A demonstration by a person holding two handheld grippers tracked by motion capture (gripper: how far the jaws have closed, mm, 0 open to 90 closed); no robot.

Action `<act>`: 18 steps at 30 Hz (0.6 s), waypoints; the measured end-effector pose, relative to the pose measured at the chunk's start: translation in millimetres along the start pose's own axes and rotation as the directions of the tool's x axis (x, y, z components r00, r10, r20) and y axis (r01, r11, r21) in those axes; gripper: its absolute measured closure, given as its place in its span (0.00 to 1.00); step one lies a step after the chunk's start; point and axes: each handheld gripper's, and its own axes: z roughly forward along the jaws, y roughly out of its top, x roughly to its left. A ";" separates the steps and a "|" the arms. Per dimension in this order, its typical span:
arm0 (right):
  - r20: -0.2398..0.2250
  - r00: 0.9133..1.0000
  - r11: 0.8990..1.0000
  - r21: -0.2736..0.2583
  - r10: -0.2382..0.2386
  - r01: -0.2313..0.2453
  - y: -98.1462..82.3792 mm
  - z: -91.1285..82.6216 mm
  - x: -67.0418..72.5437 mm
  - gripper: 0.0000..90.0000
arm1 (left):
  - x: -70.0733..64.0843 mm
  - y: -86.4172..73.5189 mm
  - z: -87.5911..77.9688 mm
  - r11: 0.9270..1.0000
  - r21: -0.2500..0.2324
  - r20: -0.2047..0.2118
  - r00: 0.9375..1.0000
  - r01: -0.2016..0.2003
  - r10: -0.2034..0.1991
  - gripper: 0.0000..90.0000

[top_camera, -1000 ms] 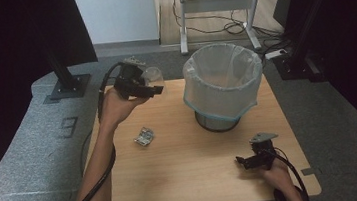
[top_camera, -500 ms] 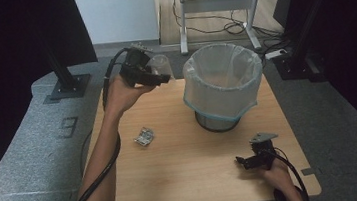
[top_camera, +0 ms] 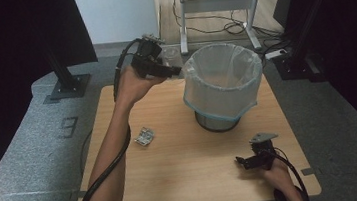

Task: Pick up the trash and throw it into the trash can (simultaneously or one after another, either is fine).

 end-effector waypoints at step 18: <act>-0.001 1.000 1.000 -0.002 -0.003 0.003 0.4 0.5 0.0 0.00 | -15.6 30.4 29.2 1.000 -0.002 0.024 0.999 -0.031 0.031 0.43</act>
